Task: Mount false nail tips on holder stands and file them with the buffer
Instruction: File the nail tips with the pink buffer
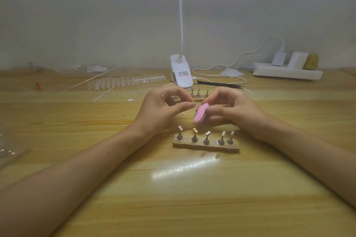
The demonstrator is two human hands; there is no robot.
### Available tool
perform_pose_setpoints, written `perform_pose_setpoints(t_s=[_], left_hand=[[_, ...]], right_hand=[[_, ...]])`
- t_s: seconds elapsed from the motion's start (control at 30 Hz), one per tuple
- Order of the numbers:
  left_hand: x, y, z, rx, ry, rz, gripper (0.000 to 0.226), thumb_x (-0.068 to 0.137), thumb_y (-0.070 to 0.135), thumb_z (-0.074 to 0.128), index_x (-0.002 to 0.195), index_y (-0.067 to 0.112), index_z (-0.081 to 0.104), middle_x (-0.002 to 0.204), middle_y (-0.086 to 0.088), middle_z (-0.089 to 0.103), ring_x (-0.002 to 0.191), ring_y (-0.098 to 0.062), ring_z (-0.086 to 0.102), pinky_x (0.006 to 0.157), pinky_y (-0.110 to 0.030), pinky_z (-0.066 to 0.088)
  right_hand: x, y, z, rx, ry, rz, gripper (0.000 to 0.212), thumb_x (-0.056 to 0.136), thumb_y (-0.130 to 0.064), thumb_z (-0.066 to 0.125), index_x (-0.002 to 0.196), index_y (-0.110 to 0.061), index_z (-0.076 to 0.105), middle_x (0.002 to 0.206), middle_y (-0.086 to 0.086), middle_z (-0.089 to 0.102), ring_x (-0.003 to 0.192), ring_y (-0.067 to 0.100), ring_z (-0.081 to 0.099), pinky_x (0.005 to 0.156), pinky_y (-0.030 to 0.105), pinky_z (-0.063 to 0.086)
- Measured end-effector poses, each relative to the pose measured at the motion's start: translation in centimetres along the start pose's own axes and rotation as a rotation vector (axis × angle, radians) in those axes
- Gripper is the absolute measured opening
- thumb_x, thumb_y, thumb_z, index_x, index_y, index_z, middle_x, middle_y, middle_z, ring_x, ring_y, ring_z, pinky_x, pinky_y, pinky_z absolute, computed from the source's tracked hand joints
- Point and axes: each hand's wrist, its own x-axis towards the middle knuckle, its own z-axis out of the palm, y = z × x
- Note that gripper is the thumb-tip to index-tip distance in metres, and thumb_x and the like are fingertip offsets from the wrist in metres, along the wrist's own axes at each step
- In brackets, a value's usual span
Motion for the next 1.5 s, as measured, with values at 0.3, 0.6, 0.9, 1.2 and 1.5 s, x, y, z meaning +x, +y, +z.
perform_pose_setpoints(t_s=[0.3, 0.6, 0.9, 1.2, 1.5], left_hand=[[-0.06, 0.18, 0.05, 0.015, -0.005, -0.002, 0.013, 0.080, 0.013, 0.078, 0.076, 0.021, 0.070, 0.082, 0.005, 0.066, 0.064, 0.002, 0.053, 0.063, -0.014, 0.043], [-0.10, 0.20, 0.00, 0.000, 0.007, -0.007, 0.012, 0.080, 0.013, 0.078, 0.076, 0.021, 0.071, 0.085, 0.002, 0.067, 0.066, 0.001, 0.054, 0.064, -0.013, 0.042], [-0.11, 0.38, 0.04, 0.053, -0.014, 0.047, 0.010, 0.081, 0.011, 0.078, 0.078, 0.017, 0.071, 0.083, 0.004, 0.067, 0.070, 0.002, 0.056, 0.064, -0.013, 0.042], [-0.06, 0.22, 0.08, 0.097, -0.032, 0.101, 0.010, 0.080, 0.008, 0.078, 0.078, 0.016, 0.072, 0.081, 0.005, 0.066, 0.074, 0.001, 0.059, 0.065, -0.011, 0.043], [0.03, 0.20, 0.23, 0.090, -0.061, 0.122, 0.006, 0.080, 0.007, 0.077, 0.079, 0.011, 0.073, 0.080, 0.007, 0.066, 0.075, -0.001, 0.059, 0.066, -0.014, 0.044]], right_hand=[[0.00, 0.14, 0.10, -0.034, -0.021, -0.016, 0.018, 0.083, -0.017, 0.075, 0.094, -0.008, 0.064, 0.100, 0.017, 0.075, 0.094, 0.032, 0.074, 0.080, 0.041, 0.062], [0.22, -0.14, -0.26, -0.014, -0.017, 0.010, 0.021, 0.084, -0.016, 0.072, 0.098, -0.005, 0.060, 0.096, 0.013, 0.076, 0.093, 0.028, 0.074, 0.084, 0.040, 0.061], [0.04, 0.02, 0.01, -0.013, -0.035, 0.001, 0.014, 0.082, -0.016, 0.075, 0.092, -0.009, 0.068, 0.095, 0.016, 0.076, 0.088, 0.029, 0.075, 0.075, 0.035, 0.062], [0.11, 0.16, 0.12, -0.035, -0.059, -0.008, 0.013, 0.083, -0.018, 0.075, 0.091, -0.010, 0.070, 0.093, 0.016, 0.076, 0.087, 0.030, 0.075, 0.075, 0.036, 0.062], [0.38, 0.16, 0.22, 0.008, 0.051, -0.004, 0.015, 0.087, -0.012, 0.067, 0.098, -0.003, 0.063, 0.091, 0.010, 0.076, 0.083, 0.023, 0.075, 0.073, 0.031, 0.061]])
